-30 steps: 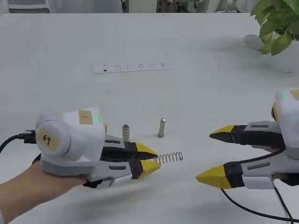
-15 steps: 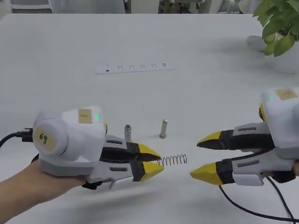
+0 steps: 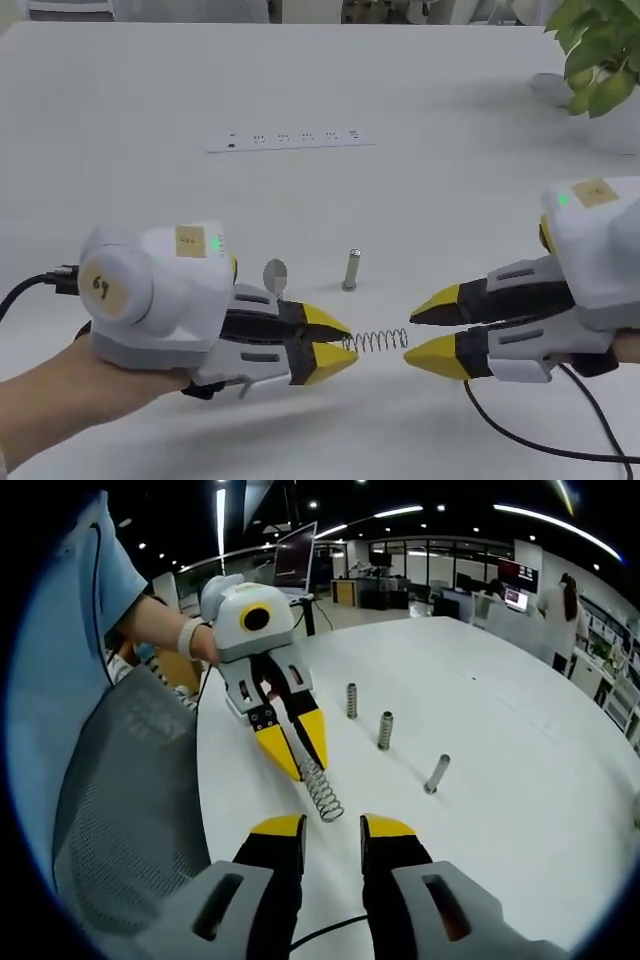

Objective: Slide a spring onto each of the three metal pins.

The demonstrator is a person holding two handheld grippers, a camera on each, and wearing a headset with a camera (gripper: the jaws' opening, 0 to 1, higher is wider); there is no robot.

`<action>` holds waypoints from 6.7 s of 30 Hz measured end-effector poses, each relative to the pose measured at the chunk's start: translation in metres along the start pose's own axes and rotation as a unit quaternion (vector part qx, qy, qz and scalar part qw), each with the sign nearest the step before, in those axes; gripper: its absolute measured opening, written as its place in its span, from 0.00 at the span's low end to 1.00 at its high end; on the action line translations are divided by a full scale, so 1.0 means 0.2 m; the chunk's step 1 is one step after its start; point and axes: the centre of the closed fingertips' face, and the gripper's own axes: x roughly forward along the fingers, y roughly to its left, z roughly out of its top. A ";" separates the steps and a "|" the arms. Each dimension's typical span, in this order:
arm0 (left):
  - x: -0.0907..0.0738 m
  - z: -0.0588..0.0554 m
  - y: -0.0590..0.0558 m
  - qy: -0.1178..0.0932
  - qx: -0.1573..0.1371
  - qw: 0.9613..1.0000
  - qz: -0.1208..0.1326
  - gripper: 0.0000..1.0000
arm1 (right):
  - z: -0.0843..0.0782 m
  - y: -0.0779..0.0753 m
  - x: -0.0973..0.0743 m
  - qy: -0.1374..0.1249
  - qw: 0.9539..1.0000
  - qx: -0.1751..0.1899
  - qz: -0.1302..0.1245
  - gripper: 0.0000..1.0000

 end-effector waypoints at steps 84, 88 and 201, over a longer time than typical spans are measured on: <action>-0.08 -0.01 0.03 -0.025 -0.007 0.999 0.043 0.01 | 0.33 0.11 0.08 0.075 0.980 -0.172 0.063 0.07; -0.09 -0.01 0.04 -0.025 -0.006 0.999 0.044 0.01 | 0.33 0.10 0.08 0.076 0.980 -0.175 0.063 0.07; -0.10 -0.04 0.02 -0.009 -0.008 0.999 0.053 0.14 | 0.20 0.14 0.20 0.172 0.946 -0.238 0.136 0.08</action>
